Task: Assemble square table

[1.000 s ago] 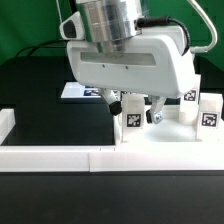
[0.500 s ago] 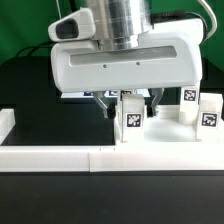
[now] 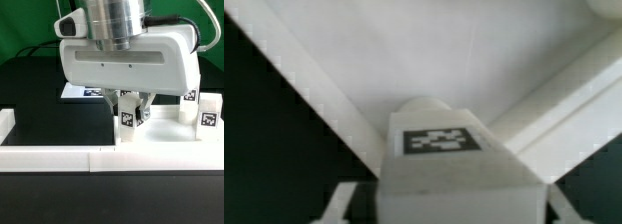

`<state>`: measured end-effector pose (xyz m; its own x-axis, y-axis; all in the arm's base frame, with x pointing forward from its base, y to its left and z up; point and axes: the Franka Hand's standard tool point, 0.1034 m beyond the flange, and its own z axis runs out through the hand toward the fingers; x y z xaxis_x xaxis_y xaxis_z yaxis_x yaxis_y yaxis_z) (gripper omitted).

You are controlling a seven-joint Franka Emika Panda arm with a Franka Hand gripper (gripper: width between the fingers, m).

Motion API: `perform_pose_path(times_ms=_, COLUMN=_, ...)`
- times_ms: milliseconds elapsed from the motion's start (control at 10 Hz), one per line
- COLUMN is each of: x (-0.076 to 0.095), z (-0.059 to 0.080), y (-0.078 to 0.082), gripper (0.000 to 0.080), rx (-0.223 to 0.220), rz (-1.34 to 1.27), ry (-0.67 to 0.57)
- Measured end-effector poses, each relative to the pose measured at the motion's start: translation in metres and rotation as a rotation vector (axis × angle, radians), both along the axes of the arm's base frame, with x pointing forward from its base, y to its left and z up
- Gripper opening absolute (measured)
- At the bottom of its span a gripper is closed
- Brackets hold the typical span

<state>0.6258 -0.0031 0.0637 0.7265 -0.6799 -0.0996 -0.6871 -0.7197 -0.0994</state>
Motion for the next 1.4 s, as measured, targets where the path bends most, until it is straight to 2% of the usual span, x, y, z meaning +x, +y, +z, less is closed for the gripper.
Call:
perform_pose_path(times_ms=300, x=0.0003, z=-0.0012, y=-0.0032, gripper=0.0290, rx=0.069, rz=-0.467, ry=0.072)
perform_pose_path(times_ms=600, x=0.0016, z=-0.0007, y=0.0019, gripper=0.0290, rx=0.097, rz=-0.864, ry=0.153)
perform_pose_path(times_ms=1000, x=0.0013, z=-0.0002, y=0.0029, gripper=0.0290, rx=0.092, rz=-1.079, ry=0.192)
perform_pose_path(times_ms=1400, x=0.0015, z=0.0004, y=0.0034, gripper=0.0291, rx=0.082, rz=-1.137, ry=0.201)
